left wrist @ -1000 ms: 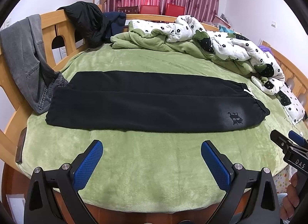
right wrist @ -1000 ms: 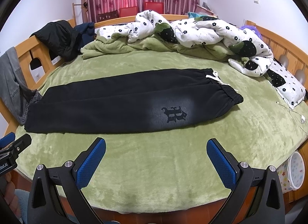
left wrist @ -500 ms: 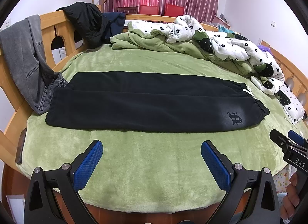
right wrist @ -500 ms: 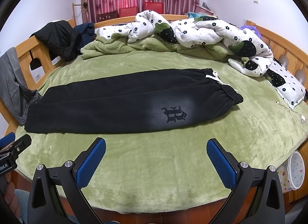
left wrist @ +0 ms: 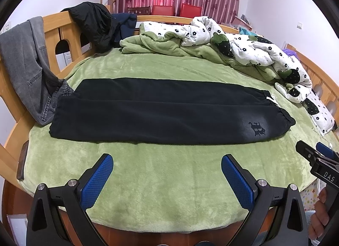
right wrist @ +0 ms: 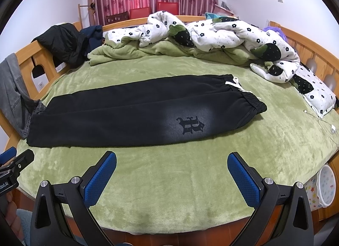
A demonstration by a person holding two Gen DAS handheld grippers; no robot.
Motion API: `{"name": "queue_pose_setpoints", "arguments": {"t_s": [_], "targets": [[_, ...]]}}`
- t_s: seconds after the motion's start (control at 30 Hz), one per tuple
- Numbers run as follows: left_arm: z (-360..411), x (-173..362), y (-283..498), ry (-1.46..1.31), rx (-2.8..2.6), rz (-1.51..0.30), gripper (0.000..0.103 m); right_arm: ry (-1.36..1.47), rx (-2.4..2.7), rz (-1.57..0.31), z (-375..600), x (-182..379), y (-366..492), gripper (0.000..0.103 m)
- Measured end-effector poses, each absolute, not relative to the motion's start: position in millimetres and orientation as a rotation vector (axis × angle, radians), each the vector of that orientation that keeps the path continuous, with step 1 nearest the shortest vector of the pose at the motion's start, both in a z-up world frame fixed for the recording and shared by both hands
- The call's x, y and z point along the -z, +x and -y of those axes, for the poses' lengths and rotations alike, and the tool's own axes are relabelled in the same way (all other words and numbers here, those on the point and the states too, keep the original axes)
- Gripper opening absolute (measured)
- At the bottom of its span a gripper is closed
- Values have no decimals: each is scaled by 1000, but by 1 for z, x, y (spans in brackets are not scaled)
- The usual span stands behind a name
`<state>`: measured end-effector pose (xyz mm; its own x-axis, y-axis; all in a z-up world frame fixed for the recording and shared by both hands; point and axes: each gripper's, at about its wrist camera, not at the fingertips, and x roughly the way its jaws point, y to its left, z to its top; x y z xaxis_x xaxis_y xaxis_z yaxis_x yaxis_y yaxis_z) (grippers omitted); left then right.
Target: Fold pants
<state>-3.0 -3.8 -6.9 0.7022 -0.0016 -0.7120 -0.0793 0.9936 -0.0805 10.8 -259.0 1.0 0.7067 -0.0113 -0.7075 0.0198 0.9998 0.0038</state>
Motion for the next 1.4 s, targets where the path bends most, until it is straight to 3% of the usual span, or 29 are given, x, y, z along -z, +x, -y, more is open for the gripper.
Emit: {"name": "queue_pose_setpoints", "arguments": {"t_s": [0.6, 1.07, 1.27, 1.4], "targets": [[0, 10, 4, -101, -23, -815, 103, -3, 47, -791, 261, 1, 14, 103], [-19, 20, 27, -252, 49, -831, 102, -35, 33, -846, 248, 12, 37, 103], [-49, 18, 59, -310, 58, -796, 102, -1, -50, -820, 261, -4, 60, 99], [-80, 44, 83, -279, -22, -837, 102, -2, -90, -794, 293, 1, 88, 99]]}}
